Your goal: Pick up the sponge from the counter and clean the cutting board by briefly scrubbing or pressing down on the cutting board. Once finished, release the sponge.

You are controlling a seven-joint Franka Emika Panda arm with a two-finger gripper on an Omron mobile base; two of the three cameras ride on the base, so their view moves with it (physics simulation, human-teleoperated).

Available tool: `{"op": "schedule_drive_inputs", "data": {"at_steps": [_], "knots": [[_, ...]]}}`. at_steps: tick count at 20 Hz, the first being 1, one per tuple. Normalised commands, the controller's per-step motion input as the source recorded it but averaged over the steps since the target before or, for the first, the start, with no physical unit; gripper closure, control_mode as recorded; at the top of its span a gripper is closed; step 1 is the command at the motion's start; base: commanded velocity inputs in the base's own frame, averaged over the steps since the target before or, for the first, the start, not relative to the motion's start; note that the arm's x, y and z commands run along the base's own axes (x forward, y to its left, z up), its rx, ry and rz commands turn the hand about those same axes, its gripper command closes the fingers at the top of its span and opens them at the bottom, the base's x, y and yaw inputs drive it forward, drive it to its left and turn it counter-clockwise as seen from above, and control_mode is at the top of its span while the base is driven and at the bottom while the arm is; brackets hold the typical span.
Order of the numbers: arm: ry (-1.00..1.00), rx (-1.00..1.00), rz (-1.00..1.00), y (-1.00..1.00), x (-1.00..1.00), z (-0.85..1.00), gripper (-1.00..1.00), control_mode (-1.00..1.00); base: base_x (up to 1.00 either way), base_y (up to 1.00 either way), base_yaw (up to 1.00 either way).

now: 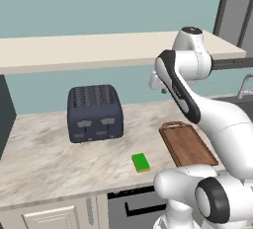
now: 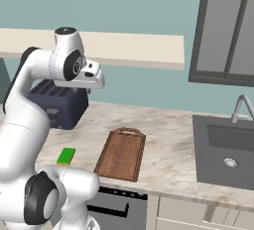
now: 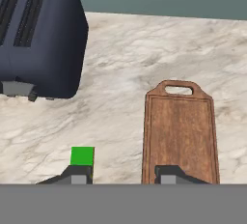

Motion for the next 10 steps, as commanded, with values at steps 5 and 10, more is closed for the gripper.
{"op": "schedule_drive_inputs", "data": {"at_steps": [5,10], "knots": [[0.00,0.00,0.00,0.01,-0.08,0.00,-1.00,-1.00,0.00,0.00,0.00],[0.01,0.00,0.00,0.24,-0.24,-0.31,-1.00,-1.00,0.00,0.00,0.00]]}}
